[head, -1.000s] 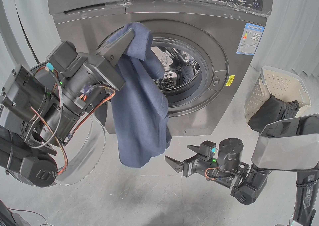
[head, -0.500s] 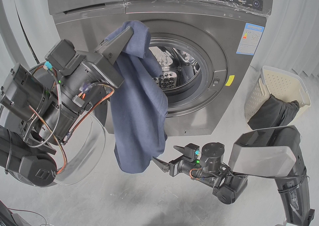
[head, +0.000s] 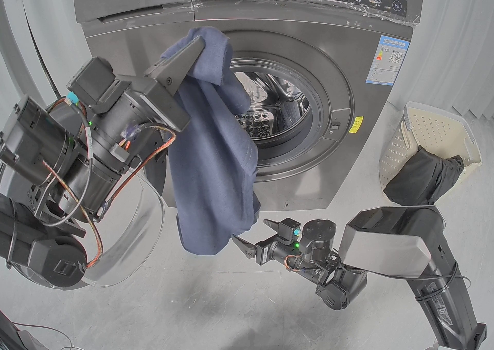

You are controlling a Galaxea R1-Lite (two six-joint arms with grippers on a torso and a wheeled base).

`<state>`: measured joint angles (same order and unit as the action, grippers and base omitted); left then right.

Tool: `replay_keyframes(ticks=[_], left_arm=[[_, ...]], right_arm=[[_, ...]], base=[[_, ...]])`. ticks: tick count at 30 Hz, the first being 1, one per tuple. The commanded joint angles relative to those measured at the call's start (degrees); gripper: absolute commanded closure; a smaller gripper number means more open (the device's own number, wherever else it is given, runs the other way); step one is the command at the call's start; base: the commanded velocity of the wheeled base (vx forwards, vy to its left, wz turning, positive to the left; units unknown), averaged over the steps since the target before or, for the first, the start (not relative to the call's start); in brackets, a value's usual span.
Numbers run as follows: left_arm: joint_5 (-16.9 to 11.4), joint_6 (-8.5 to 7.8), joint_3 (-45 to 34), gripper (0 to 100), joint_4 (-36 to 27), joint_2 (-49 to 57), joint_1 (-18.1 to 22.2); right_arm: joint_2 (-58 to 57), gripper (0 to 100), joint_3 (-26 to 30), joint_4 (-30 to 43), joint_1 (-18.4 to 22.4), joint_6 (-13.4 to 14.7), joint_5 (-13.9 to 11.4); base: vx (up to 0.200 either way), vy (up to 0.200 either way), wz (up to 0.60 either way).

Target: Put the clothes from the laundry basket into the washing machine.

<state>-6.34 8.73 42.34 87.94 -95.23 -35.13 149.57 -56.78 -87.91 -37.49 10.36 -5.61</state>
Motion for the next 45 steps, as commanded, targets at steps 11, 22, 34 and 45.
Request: replay_keyframes(ticks=[11, 22, 34, 45], left_arm=[[0.8, -0.03, 0.4, 100, 0.0, -0.1, 0.9], [1.1, 0.06, 0.5, 100, -0.1, -0.1, 2.5], [1.1, 0.06, 0.7, 100, -0.2, 0.0, 3.2], [1.0, 0.06, 0.2, 100, -0.2, -0.5, 4.4]], right_arm=[[2.0, 100, -3.5, -0.1, -1.4, 0.3, -0.5], [-2.2, 100, 2.3, -0.4, -0.9, 0.7, -0.4], [-14.3, 100, 16.4, -0.5, 1.5, 0.7, -0.4], [-18.3, 100, 17.2, -0.4, 7.9, 0.4, -0.4]], base=[[0.000, 0.000, 0.00], [0.000, 0.000, 0.00], [0.000, 0.000, 0.00], [0.000, 0.000, 0.00]])
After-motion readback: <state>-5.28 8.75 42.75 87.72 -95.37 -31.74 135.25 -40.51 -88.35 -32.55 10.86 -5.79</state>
